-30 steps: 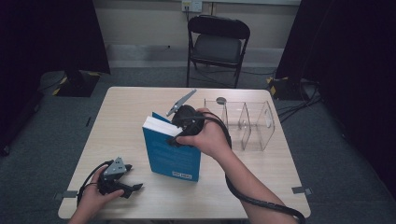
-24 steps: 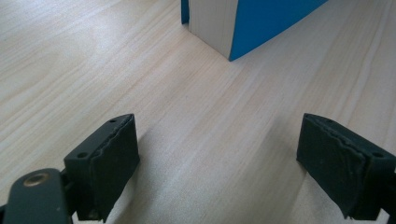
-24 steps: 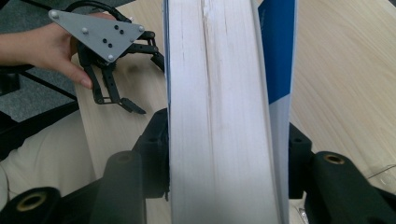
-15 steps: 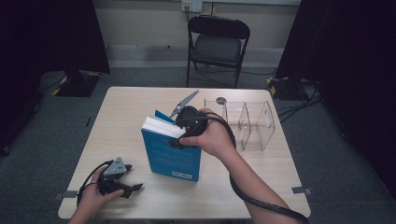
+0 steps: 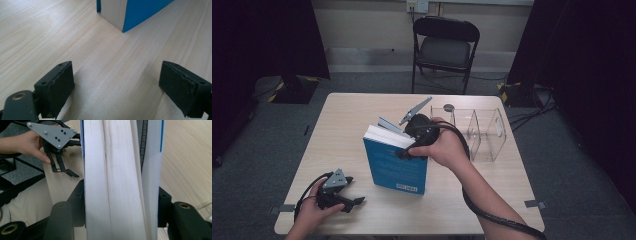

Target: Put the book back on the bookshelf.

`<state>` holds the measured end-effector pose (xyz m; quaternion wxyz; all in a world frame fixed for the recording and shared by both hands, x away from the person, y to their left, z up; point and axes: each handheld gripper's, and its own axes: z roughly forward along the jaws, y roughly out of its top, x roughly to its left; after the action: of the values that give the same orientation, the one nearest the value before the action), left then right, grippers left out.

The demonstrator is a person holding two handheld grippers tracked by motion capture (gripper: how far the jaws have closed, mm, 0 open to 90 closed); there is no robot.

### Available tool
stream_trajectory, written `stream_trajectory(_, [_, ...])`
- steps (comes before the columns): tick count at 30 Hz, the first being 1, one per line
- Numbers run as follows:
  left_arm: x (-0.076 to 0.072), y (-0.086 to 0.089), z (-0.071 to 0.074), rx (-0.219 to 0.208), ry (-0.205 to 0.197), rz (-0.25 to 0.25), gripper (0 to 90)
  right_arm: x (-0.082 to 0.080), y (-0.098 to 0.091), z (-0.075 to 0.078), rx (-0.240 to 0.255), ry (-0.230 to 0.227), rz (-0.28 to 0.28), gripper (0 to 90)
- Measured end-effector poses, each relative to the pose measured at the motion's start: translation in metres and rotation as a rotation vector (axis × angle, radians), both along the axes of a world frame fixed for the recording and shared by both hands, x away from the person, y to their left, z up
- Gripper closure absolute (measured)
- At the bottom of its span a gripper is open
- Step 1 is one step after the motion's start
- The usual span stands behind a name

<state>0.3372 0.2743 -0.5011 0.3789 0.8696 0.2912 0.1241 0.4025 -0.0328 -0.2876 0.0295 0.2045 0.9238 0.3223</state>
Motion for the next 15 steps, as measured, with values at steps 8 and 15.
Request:
stream_trajectory(8, [0.0,0.0,0.0,0.006,-0.003,-0.007,11.0,0.0,-0.002,-0.004,-0.032,0.026,-0.002,44.1])
stream_trajectory(15, [0.0,0.0,-0.001,-0.004,-0.009,-0.006,10.9,0.0,0.0,-0.016,-0.052,0.036,0.009,46.2])
